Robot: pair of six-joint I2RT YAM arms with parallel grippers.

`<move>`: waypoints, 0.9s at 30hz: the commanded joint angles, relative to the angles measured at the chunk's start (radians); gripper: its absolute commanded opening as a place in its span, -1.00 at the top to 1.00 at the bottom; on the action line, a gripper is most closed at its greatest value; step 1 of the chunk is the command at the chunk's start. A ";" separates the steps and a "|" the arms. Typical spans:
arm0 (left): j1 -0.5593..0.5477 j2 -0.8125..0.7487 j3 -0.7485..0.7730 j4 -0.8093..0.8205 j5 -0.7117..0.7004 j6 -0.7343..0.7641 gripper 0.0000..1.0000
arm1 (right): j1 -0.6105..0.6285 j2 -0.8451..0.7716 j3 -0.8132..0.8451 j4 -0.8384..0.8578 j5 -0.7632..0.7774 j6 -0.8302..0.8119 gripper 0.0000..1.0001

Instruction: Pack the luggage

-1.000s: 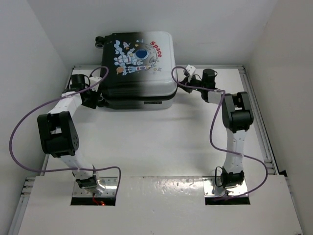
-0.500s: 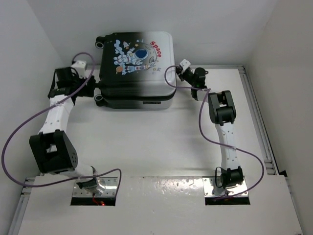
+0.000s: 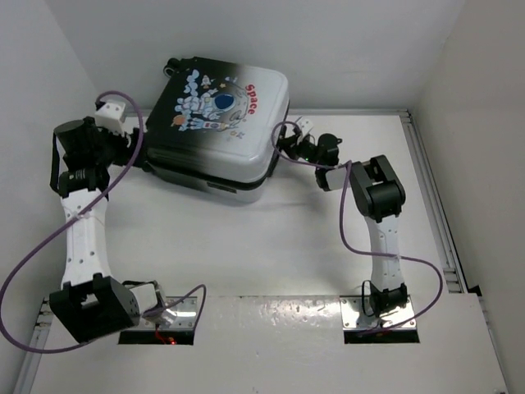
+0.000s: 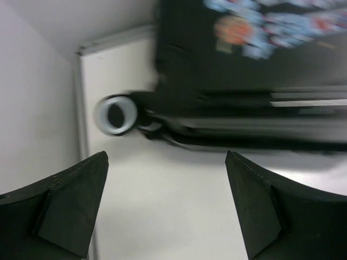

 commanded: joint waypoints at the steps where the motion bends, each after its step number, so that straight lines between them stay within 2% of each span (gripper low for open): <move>1: 0.004 -0.083 -0.034 -0.154 0.181 0.137 -0.87 | 0.212 -0.083 0.013 0.109 -0.242 0.177 1.00; 5: 0.004 -0.154 -0.050 -0.328 0.280 0.383 -0.85 | 0.311 -0.085 0.053 0.097 -0.213 0.266 1.00; 8: 0.004 -0.197 -0.070 -0.419 0.323 0.482 -0.83 | 0.373 -0.115 0.085 0.028 -0.184 0.364 1.00; 11: -0.036 -0.209 -0.070 -0.498 0.333 0.581 -0.73 | 0.366 -0.170 0.044 -0.065 -0.115 0.316 1.00; 12: -0.076 -0.209 -0.079 -0.513 0.333 0.600 -0.73 | 0.357 -0.177 0.035 -0.167 -0.086 0.298 1.00; 14: -0.124 -0.209 -0.090 -0.522 0.313 0.600 -0.60 | 0.297 -0.168 0.053 -0.219 0.006 0.291 1.00; 17: -0.248 -0.156 -0.114 -0.522 0.242 0.619 -0.50 | 0.225 -0.111 0.160 -0.387 0.133 0.306 1.00; 19: -0.360 -0.126 -0.123 -0.522 0.172 0.619 -0.44 | 0.182 -0.083 0.205 -0.414 0.219 0.324 1.00; 22: -0.487 -0.066 -0.153 -0.464 0.085 0.553 -0.44 | 0.156 -0.080 0.204 -0.391 0.201 0.379 1.00; 27: -0.654 -0.031 -0.240 -0.192 -0.026 0.310 -0.38 | 0.182 -0.094 0.164 -0.348 0.149 0.433 1.00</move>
